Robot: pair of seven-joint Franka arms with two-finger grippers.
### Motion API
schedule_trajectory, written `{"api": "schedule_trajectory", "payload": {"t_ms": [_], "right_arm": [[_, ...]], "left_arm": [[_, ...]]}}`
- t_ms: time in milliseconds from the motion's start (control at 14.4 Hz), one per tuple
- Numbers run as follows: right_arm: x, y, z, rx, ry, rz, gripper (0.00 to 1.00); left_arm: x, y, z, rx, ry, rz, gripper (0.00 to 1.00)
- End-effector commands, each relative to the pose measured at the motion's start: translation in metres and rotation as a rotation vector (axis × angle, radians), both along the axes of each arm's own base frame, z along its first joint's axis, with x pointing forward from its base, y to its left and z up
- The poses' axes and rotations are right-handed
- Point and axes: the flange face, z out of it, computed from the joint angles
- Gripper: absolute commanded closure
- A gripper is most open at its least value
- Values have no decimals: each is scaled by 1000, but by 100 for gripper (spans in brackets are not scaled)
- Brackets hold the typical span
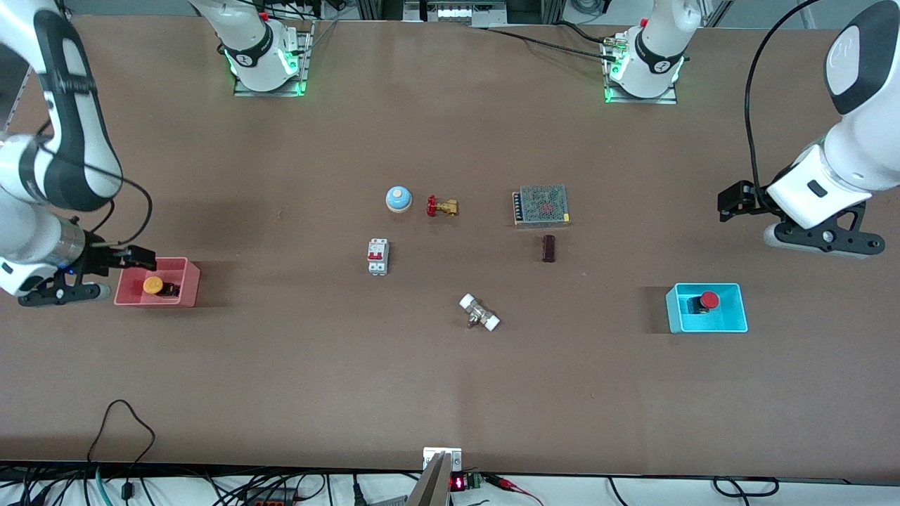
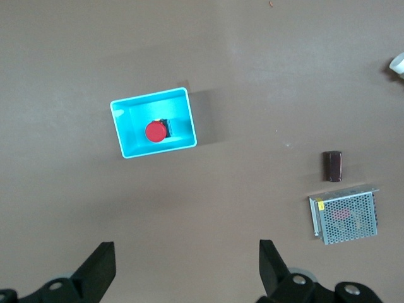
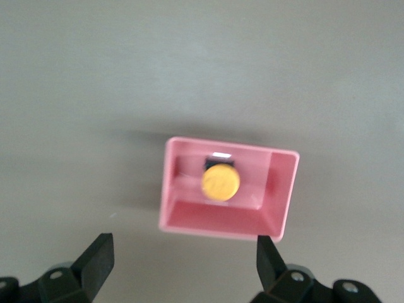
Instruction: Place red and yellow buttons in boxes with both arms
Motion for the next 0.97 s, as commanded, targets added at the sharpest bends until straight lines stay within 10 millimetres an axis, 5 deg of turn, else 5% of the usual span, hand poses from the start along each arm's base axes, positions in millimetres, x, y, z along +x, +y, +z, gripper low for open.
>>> {"api": "schedule_trajectory", "payload": {"t_ms": [0,277,485,900], "right_arm": [[-23,51,55,-20,2,-22,0],[-58,124,129,-30,-5,-81,0],[-62,139,173,8,7,-76,0],[-61,116,168,29,60,-138,0]], "left_arm": [[-15,5,9,-6,-15,11,0],[-22,-6,17,-3,-11,54,0],[-27,-9,25,43,-37,35,0],[-47,-4,12,39,-85,35,0]]}}
